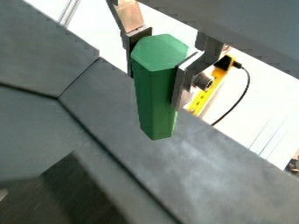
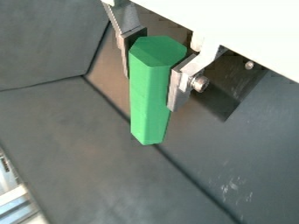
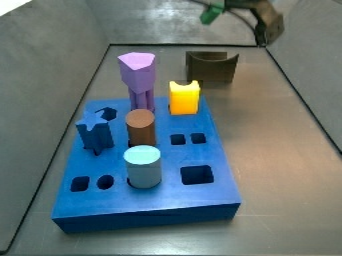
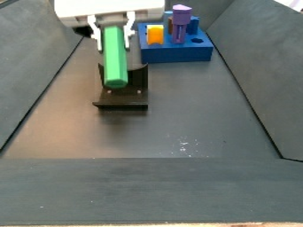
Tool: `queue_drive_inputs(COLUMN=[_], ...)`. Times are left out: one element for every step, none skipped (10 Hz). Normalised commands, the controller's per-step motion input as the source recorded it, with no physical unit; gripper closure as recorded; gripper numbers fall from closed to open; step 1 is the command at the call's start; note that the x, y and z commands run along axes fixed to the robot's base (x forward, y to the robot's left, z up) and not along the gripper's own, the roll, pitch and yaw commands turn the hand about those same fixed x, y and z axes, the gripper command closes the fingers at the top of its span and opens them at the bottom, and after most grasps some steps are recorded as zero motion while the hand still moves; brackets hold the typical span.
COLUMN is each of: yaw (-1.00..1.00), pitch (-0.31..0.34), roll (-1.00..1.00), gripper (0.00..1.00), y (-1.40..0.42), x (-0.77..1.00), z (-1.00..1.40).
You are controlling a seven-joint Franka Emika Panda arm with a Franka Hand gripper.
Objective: Pick up the hexagon object. Move up. Place the hexagon object on the fixture. Regrasp the hexagon object. Move to above the board. Insert the hexagon object.
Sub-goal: Move to above the board.
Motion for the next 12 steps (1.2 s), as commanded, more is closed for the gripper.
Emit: queue_drive_inputs(yaw=[0.06, 0.08, 0.08, 0.08, 0.07, 0.06, 0.06, 0.04, 0.03, 0.03, 0.02, -0.05], pitch=[0.099, 0.073, 0.063, 0.043, 0.031, 0.022, 0.017, 0.02, 0.026, 0.036, 0.055, -0.054], roll=[-0.05, -0.06, -0.06, -0.05, -0.05, -0.06, -0.06, -0.05, -0.05, -0.06, -0.06, -1.0], gripper=[1.0, 1.0, 1.0, 1.0, 1.0, 1.0, 1.0, 1.0, 1.0, 1.0, 1.0, 1.0], y=[0.27, 0.24, 0.22, 0.19, 0.18, 0.15, 0.14, 0.09, 0.05, 0.02, 0.01, -1.0], x=[-0.03, -0.03, -0.03, -0.04, -0.03, -0.04, -0.03, -0.03, -0.02, -0.01, 0.0, -0.37], z=[1.0, 1.0, 1.0, 1.0, 1.0, 1.0, 1.0, 0.84, 0.66, 0.42, 0.25, 0.14])
